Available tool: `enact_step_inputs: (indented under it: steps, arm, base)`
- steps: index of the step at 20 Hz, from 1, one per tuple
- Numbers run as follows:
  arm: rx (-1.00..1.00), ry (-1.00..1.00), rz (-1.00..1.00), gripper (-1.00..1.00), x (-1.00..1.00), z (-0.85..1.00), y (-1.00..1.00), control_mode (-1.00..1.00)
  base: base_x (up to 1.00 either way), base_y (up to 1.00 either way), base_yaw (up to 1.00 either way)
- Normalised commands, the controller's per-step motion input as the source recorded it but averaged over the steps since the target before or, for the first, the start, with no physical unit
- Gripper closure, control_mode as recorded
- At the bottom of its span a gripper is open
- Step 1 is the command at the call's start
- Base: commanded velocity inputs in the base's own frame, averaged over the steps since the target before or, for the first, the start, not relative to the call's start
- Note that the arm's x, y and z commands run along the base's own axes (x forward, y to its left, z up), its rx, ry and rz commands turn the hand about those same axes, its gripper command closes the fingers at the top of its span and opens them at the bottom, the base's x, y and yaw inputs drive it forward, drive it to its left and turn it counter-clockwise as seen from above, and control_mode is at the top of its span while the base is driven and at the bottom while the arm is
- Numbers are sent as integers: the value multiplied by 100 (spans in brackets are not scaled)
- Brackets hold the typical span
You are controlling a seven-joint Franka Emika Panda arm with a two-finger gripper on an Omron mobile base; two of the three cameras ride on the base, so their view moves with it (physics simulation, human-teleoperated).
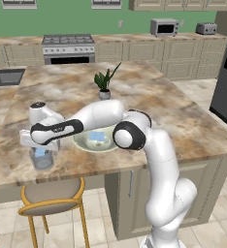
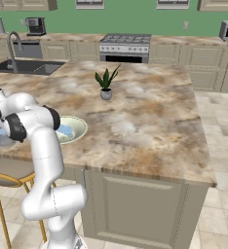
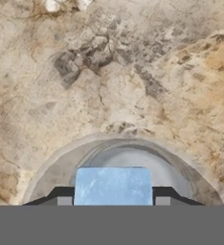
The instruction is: There are four ice cubes in the ice bowl. Place two ice cubes in each glass of water.
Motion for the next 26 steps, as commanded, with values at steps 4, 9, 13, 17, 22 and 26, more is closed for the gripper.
enact_step_inputs:
  steps: [4, 9, 13, 17, 22, 26]
  arm:
    - [0, 0, 0, -100, -14, -18, -9, -100]
    - [0, 0, 0, -100, 0, -8, -27, -100]
    - [0, -2, 0, -100, 0, 0, -32, -100]
    - [0, -2, 0, -100, 2, -2, -33, -100]
    - [0, -3, 0, -100, 3, 0, -14, -100]
    - [0, -3, 0, 100, 1, 0, -3, -100]
  base:
    - [0, 0, 0]
    - [0, 0, 0]
    - [0, 0, 0]
    - [0, 0, 0]
    - [0, 0, 0]
    - [0, 0, 0]
